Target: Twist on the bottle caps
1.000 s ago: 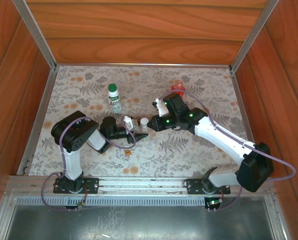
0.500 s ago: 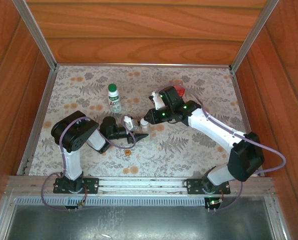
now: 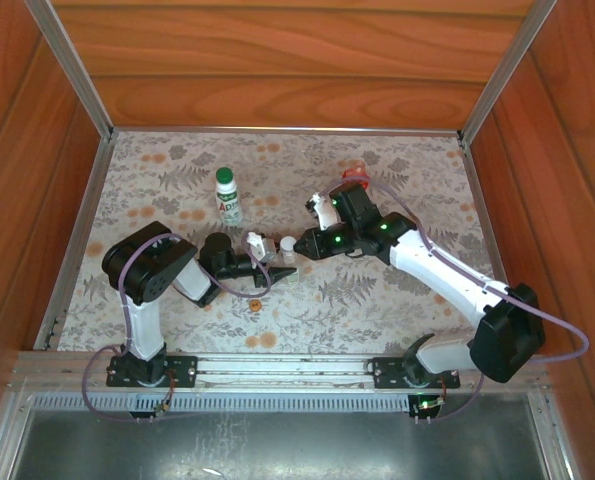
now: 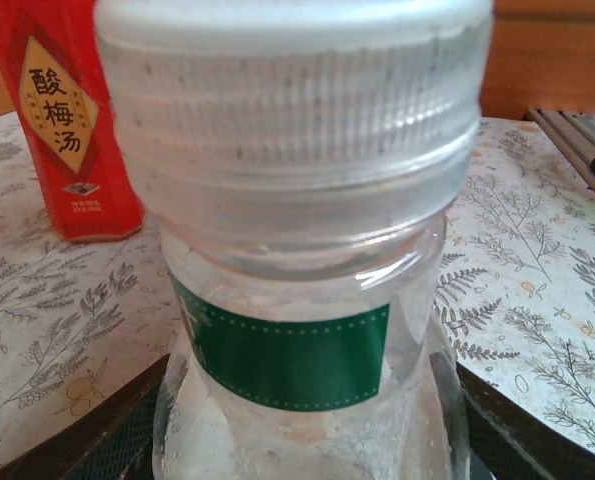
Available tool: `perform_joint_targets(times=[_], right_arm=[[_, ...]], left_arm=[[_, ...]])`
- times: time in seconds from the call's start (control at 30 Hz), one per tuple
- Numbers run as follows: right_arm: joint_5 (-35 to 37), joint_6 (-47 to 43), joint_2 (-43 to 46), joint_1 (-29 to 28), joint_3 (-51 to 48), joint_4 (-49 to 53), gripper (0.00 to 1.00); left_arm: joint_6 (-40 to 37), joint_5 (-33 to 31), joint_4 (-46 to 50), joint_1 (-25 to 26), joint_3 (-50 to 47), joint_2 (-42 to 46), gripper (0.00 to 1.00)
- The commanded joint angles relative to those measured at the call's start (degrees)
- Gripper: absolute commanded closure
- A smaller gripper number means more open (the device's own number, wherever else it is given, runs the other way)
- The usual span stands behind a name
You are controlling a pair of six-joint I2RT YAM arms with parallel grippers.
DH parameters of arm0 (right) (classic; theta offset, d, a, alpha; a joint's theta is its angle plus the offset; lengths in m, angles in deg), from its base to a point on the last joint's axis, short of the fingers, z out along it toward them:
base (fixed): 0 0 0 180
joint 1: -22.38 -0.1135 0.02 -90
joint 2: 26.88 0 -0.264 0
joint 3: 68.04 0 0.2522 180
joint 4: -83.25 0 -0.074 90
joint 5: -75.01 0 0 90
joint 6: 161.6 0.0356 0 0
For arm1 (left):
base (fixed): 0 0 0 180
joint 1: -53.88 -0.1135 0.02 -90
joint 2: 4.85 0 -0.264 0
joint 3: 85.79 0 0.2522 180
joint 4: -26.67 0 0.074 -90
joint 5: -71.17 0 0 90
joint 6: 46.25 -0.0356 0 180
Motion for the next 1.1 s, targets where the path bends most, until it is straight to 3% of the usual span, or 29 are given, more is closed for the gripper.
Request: perform_joint_targets(times=[0.0,0.23,0.53,0.63,0.77,0.9,1.07], right_arm=[[2.82,-0.29,-2.48,0.57,3.52,-1.27,0.67],[-0.41,-2.19,-7.09,0.78,5.18,-0.16,0.68],[-9.38,-1.23,1.44,0.46,-4.47,-0.98,0.80],[-7.29,-3.71,4.02,0.48,-5.36,-0.61,0.79],[-2.36,-13.77,6.55,0.47,-4.53,0.01,0.53],[-4.19,-33.98,8.71,0.48,-4.54,1.19,0.32],[-8.00,-54.18,10.29,0.52,-2.90,4.85,0.24]], left_arm=[[0.54,0.39,-1.39,-0.40,0.84,-0.78,0.38],[0.74,0.37,-1.37,-0.50,1.00,-0.87,0.38],[1.11,0.57,-1.38,-0.69,1.19,-1.05,0.38],[1.14,0.77,-1.38,-0.74,1.33,-0.95,0.38],[0.95,1.63,-1.39,-0.74,0.75,0.07,0.38],[-0.49,4.96,-0.73,-0.62,-0.22,1.81,0.38],[-1.50,12.22,5.10,-0.31,0.21,6.08,0.39]])
